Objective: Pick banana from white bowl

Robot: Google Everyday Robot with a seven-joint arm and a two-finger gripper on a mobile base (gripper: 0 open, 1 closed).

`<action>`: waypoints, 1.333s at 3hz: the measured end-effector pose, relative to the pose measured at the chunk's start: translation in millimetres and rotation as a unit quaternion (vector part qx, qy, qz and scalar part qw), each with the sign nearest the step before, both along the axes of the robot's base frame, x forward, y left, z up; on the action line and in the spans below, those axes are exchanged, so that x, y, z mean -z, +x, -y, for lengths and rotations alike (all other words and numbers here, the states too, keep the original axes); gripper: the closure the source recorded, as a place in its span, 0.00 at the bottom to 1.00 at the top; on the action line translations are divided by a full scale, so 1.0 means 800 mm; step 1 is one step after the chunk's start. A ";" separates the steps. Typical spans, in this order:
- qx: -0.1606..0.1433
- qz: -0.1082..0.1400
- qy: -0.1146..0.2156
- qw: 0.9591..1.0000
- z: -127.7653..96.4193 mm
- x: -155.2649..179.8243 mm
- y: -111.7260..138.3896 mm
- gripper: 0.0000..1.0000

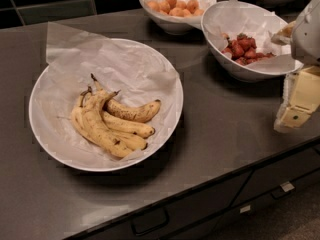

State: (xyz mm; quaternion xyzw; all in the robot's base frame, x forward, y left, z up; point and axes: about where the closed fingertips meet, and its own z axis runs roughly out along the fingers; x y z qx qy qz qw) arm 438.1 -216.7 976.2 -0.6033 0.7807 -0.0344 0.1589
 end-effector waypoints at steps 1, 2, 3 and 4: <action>0.000 0.000 0.000 1.000 0.000 0.000 0.000 0.00; -0.007 0.001 0.002 1.000 -0.009 0.004 0.000 0.00; -0.040 -0.013 0.009 0.999 -0.047 0.020 0.000 0.00; -0.078 -0.041 0.025 0.996 -0.089 0.047 0.008 0.00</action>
Offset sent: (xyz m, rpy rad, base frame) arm -0.0001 0.0153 -0.0126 0.0064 0.0217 0.0325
